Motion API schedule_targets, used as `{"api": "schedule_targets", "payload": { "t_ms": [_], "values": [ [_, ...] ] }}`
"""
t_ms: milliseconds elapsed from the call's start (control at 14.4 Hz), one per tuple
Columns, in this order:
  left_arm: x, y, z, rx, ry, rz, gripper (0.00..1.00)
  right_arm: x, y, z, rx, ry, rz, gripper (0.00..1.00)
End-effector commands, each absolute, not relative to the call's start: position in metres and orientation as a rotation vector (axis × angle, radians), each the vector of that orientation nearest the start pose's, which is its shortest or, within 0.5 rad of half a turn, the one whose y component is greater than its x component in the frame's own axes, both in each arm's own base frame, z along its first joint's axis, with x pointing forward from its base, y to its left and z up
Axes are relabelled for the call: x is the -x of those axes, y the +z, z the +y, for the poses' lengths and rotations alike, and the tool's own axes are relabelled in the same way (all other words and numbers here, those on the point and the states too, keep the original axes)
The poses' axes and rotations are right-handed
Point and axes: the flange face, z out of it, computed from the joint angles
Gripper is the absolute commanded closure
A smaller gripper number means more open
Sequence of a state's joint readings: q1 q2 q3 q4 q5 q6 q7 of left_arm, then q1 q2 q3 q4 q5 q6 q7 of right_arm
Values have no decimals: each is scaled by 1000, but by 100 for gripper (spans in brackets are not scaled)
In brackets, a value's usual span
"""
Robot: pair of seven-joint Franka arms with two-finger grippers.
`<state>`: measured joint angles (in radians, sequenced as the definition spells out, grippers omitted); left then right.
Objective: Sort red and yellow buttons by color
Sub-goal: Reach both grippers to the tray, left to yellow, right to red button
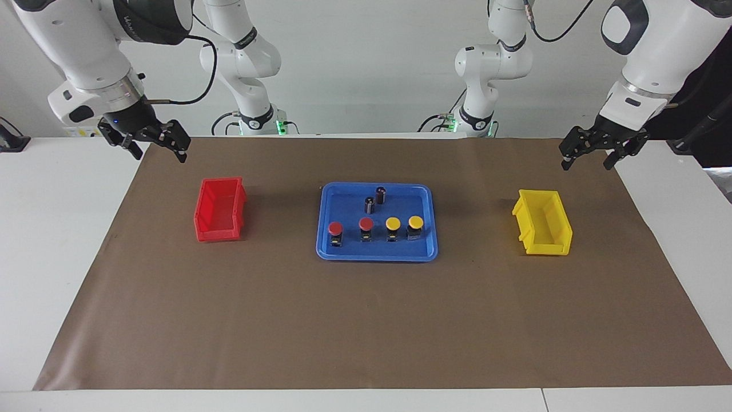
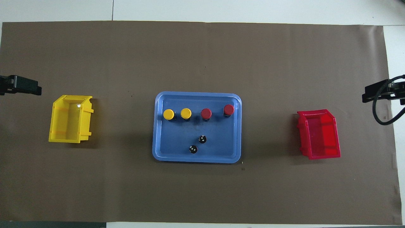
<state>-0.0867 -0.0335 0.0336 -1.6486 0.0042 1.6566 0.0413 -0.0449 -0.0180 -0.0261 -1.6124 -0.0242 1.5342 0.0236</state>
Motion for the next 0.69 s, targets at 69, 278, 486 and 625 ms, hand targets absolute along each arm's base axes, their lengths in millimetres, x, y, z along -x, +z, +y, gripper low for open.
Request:
{"api": "schedule_targets", "payload": {
  "t_ms": [69,278,486,625],
  "values": [
    [-549,619,-27,3159,-70,120,0,-537,612,-40,3153,88,133,0],
    [-550,619,-28,3159,-77,120,0,-537,614,-39,3152,80,155,0],
    [-550,619,-30,3157,-75,127,0,-536,616,-39,3154,68,150,0],
    [-550,617,-30,3157,-75,124,0,-536,616,-39,3154,68,140,0]
  ]
}}
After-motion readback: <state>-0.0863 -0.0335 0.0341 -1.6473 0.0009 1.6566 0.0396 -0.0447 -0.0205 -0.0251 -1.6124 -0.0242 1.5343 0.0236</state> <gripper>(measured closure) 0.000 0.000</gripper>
